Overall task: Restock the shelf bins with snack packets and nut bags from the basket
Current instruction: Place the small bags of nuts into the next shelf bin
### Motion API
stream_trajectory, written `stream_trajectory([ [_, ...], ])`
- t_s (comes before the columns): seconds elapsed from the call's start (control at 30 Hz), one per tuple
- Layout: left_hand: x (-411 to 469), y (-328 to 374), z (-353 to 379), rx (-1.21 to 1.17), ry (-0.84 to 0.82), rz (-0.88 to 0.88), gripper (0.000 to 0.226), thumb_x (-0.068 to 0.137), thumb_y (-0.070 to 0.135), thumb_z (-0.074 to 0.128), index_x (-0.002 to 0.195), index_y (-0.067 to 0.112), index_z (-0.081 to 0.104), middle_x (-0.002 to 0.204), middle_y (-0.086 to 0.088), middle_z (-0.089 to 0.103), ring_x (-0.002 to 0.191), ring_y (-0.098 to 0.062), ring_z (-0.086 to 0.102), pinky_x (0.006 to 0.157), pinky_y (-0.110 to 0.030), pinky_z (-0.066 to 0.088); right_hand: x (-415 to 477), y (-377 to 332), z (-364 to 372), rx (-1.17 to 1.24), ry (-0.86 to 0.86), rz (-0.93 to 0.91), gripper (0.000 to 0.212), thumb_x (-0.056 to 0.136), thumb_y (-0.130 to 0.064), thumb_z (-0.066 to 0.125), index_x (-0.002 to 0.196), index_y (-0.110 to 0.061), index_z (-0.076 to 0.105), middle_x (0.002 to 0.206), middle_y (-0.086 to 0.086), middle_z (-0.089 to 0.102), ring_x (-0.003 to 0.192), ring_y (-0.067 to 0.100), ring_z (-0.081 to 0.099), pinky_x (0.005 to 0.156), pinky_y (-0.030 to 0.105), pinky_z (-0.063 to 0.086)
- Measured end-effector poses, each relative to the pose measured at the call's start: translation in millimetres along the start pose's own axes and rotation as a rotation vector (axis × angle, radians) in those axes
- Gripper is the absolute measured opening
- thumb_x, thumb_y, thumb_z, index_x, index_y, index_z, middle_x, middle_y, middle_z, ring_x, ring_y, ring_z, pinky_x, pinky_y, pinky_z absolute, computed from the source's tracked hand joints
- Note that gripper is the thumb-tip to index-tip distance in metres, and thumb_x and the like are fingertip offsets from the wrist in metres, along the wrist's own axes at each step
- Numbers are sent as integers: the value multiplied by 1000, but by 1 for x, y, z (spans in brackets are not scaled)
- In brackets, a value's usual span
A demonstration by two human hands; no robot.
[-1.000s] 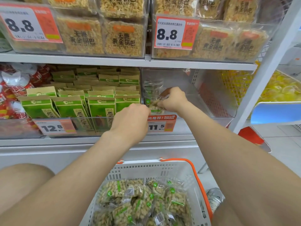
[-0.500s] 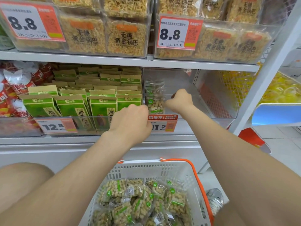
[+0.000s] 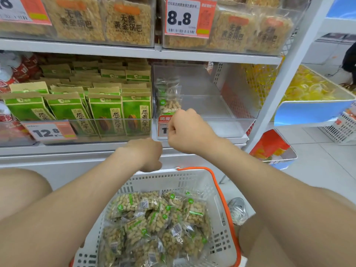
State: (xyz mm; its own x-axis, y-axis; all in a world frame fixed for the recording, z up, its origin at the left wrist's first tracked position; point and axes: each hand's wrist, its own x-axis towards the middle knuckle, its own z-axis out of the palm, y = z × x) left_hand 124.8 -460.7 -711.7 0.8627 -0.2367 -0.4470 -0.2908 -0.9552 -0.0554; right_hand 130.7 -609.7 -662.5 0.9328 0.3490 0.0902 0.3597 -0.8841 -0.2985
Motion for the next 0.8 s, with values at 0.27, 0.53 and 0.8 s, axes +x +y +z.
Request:
stream_trajectory([
  [0.27,30,19,44,94,-202,130,18,95,46,57,100,29,52,114,-2,64,88,-24,52,85,-39,52,-32,36,62,-338,-589,-14,28,92,-7,55,68,-14,42,73,4,48,65,21,48,55,29,38],
  [0.53,42,43,58,100,-169,247,26,98,37,58,113,17,64,123,-4,67,98,-26,65,92,-44,58,-55,71,145,-698,-980,-162,10,100,-8,56,92,-14,54,92,-2,54,70,14,50,65,28,45],
  [0.8,44,54,56,135,-185,261,36,103,30,55,136,20,62,132,-6,64,86,-26,56,67,-34,45,-84,107,219,-716,-1087,-306,100,94,-4,64,164,-36,0,156,6,44,108,28,66,84,44,56],
])
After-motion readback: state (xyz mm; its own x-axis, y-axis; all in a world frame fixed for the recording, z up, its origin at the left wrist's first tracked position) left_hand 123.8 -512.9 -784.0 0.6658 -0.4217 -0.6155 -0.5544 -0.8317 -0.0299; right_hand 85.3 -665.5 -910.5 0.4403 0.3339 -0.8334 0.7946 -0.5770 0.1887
